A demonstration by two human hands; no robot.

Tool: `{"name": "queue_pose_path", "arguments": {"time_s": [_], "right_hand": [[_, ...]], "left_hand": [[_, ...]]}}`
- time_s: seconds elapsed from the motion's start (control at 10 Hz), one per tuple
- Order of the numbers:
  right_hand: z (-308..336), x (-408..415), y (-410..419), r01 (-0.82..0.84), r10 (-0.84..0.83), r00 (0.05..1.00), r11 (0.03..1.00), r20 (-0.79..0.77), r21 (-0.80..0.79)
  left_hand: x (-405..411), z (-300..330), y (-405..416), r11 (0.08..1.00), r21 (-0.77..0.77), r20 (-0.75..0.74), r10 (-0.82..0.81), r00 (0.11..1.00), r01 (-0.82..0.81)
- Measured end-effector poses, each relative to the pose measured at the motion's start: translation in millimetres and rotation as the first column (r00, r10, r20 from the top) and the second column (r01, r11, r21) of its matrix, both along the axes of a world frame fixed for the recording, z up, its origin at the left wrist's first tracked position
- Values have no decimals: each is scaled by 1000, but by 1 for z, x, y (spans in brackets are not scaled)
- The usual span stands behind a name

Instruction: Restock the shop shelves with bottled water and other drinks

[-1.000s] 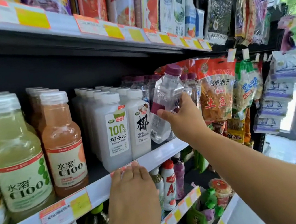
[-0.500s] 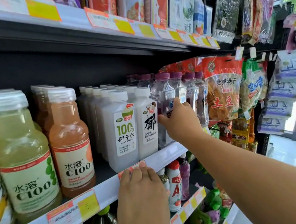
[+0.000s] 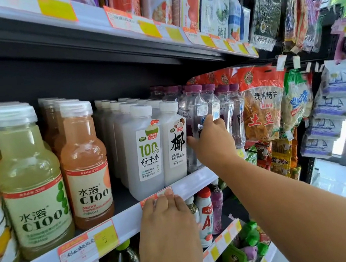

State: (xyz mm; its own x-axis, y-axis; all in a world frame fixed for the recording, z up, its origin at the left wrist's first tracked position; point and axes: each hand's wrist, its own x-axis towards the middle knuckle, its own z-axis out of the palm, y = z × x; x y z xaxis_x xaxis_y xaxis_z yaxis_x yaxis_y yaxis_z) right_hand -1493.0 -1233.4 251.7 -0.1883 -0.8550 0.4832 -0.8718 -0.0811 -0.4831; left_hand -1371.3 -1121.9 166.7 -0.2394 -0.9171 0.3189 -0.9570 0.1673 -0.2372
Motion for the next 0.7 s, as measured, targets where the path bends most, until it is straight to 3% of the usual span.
{"name": "queue_pose_path", "arguments": {"time_s": [0.3, 0.5, 0.7], "right_hand": [[-2, -4, 7, -39, 36, 998, 997, 48, 73], [-23, -9, 31, -58, 55, 986, 998, 158, 11], [-35, -16, 78, -171, 171, 946, 985, 275, -25]], "left_hand": [[-2, -2, 0, 1000, -9, 25, 7, 1000, -7], [-2, -1, 2, 999, -13, 17, 31, 999, -31], [4, -4, 10, 1000, 8, -121, -12, 993, 13]]}}
